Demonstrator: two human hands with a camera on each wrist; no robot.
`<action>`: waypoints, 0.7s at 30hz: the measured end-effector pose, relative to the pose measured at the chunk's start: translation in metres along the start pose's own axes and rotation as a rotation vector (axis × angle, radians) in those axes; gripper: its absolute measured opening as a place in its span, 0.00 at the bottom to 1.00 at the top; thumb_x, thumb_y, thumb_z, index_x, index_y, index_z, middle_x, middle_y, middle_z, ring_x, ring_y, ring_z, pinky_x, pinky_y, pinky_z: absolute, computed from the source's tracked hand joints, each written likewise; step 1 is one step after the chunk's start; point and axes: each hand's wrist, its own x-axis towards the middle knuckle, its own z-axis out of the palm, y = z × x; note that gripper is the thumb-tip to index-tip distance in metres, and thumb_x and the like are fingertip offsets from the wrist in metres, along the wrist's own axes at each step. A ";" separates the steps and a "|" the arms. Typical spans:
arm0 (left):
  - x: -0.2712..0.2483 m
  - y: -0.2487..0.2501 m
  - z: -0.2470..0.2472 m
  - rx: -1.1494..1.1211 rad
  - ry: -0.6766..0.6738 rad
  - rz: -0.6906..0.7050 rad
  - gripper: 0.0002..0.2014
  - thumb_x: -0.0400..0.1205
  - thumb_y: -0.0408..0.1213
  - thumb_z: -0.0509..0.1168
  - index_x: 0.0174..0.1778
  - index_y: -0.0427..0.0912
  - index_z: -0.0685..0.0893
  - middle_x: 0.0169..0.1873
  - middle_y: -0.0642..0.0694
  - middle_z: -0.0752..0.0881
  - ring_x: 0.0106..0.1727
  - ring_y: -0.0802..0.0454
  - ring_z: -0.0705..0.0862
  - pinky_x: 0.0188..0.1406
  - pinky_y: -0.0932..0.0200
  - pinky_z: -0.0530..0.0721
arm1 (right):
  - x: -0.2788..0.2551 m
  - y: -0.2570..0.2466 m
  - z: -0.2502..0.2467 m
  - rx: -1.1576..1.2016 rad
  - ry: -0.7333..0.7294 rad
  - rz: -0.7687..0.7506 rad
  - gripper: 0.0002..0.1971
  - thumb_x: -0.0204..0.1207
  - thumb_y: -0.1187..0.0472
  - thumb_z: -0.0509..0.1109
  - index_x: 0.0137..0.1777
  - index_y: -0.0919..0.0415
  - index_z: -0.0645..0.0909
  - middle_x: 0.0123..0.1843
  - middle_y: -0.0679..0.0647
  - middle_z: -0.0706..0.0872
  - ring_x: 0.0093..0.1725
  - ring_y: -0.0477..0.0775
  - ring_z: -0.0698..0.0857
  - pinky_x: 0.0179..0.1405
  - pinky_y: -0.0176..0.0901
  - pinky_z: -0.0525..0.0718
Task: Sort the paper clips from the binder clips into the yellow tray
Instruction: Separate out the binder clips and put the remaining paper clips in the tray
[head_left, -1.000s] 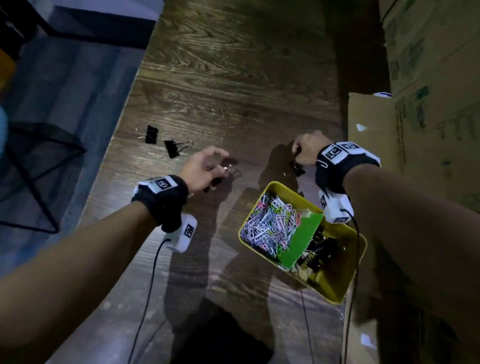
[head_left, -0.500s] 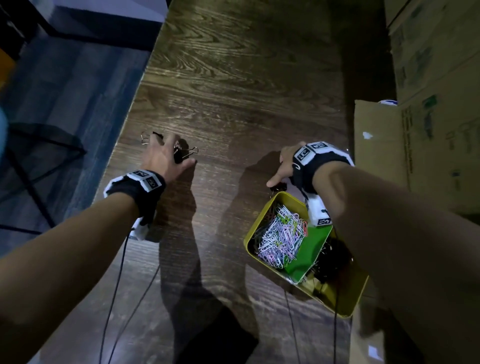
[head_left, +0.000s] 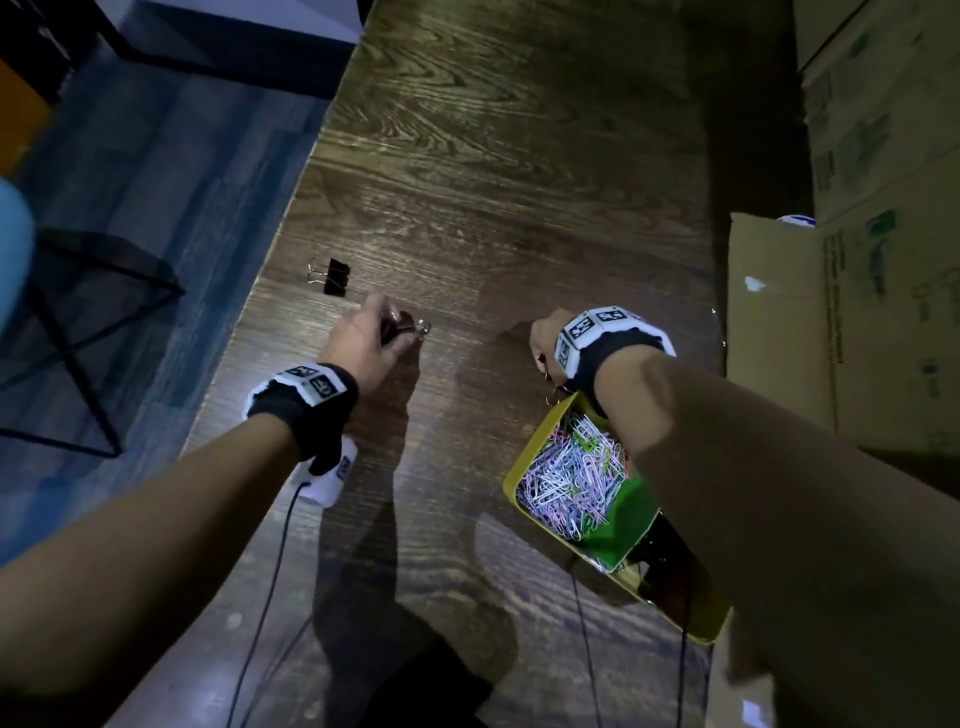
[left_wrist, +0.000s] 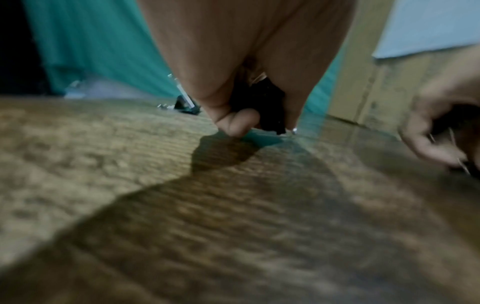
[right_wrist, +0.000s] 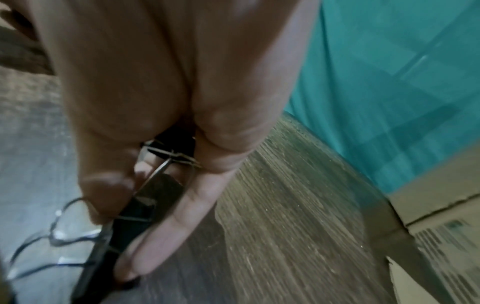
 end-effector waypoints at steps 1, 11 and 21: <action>0.000 -0.001 -0.001 -0.157 0.013 -0.061 0.10 0.78 0.36 0.69 0.48 0.43 0.73 0.41 0.44 0.81 0.37 0.49 0.80 0.36 0.57 0.80 | -0.002 0.000 -0.003 0.014 -0.004 -0.020 0.15 0.78 0.69 0.65 0.65 0.69 0.79 0.66 0.67 0.81 0.66 0.68 0.80 0.62 0.54 0.77; 0.030 -0.012 -0.072 -0.673 0.109 -0.144 0.11 0.82 0.24 0.59 0.52 0.41 0.82 0.35 0.44 0.83 0.27 0.58 0.82 0.29 0.62 0.87 | -0.018 -0.035 -0.049 0.330 0.111 -0.230 0.15 0.73 0.71 0.60 0.41 0.53 0.85 0.47 0.56 0.89 0.47 0.57 0.85 0.40 0.39 0.78; 0.070 -0.024 -0.068 0.113 0.171 0.003 0.11 0.75 0.42 0.72 0.48 0.41 0.82 0.57 0.35 0.77 0.55 0.37 0.79 0.58 0.50 0.78 | -0.025 -0.095 -0.036 1.053 0.110 -0.177 0.20 0.75 0.78 0.52 0.32 0.57 0.78 0.31 0.51 0.81 0.16 0.43 0.75 0.15 0.29 0.69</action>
